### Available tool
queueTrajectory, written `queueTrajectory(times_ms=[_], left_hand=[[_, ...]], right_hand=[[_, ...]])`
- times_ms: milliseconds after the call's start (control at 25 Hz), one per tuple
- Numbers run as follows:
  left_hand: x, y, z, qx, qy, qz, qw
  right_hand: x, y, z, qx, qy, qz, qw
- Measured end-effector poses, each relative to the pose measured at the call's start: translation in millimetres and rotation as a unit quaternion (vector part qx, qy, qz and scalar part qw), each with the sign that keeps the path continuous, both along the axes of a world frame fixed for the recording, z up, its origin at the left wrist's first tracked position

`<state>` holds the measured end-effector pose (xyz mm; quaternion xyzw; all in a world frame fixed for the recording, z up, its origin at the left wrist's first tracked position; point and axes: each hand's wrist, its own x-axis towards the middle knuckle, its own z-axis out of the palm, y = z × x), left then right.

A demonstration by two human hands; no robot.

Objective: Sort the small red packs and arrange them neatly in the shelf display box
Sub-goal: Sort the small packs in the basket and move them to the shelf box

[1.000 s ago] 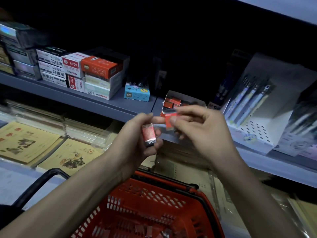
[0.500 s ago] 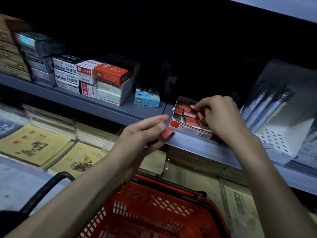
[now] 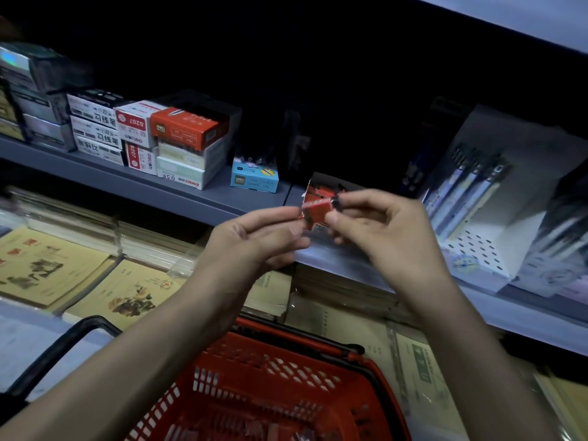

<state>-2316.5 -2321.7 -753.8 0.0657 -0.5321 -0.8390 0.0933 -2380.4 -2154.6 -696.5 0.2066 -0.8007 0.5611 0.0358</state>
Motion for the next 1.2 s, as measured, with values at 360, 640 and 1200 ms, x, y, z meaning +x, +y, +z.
queueTrajectory(times_ms=[360, 640, 1200], left_hand=[[4, -6, -6, -0.079, -0.026, 0.055, 0.995], [6, -2, -16, -0.298, 0.046, 0.054, 0.952], [73, -11, -106, -0.811, 0.027, -0.107, 0.574]], right_hand=[[-61, -3, -12, 0.46, 0.226, -0.105, 0.852], [-12, 27, -19, 0.325, 0.239, -0.067, 0.912], [95, 75, -127, 0.47, 0.144, 0.081, 0.867]])
